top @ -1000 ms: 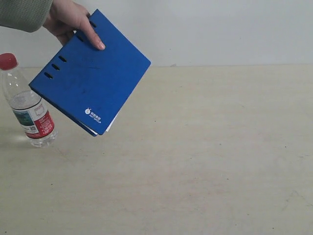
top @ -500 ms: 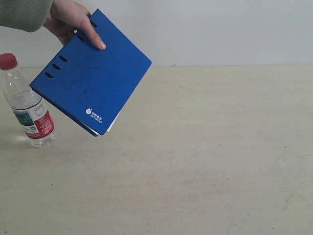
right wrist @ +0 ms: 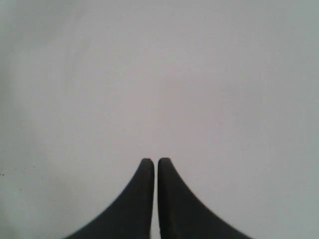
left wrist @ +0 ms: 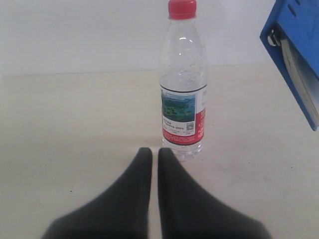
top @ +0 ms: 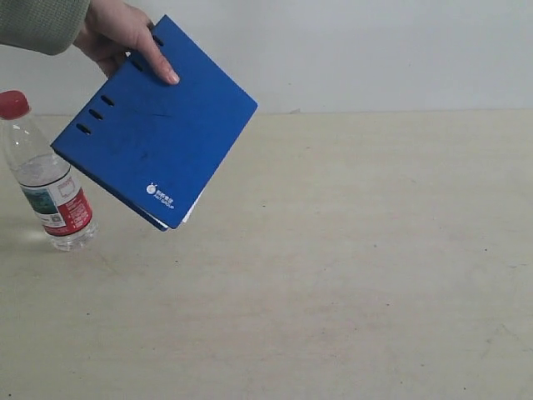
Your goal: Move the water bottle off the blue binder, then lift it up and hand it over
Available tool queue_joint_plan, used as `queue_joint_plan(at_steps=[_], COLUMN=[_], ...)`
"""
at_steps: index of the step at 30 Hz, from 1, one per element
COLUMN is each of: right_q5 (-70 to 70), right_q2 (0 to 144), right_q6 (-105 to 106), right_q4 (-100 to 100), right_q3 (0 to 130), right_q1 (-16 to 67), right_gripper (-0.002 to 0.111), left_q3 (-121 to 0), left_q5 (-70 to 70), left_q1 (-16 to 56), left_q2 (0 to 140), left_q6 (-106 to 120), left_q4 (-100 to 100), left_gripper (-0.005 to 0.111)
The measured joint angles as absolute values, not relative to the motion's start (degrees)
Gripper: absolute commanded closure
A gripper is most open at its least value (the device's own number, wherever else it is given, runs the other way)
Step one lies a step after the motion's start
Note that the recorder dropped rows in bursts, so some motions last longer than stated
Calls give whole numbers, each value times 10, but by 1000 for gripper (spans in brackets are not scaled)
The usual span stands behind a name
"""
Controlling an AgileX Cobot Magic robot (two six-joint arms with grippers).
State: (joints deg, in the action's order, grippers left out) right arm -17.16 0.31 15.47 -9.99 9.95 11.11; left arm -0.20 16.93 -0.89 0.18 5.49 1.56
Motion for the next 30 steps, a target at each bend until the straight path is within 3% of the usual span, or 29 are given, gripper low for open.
queue_joint_plan(at_steps=[6, 12, 22, 30], right_q5=[-180, -162, 165, 189], right_q2=[3, 3, 3, 3], right_q6=[56, 48, -44, -50], right_q4=[-50, -44, 32, 39], right_q3=[52, 5, 2, -1], right_q1=[38, 20, 18, 18], right_gripper=[108, 108, 108, 108], left_q3=[-2, -2, -2, -2], left_q5=[169, 169, 169, 169], left_q1=[-9, -9, -9, -9], left_q2=[2, 2, 2, 2], left_q6=[55, 55, 55, 55], left_q4=[16, 16, 16, 16], left_gripper=[102, 102, 102, 102])
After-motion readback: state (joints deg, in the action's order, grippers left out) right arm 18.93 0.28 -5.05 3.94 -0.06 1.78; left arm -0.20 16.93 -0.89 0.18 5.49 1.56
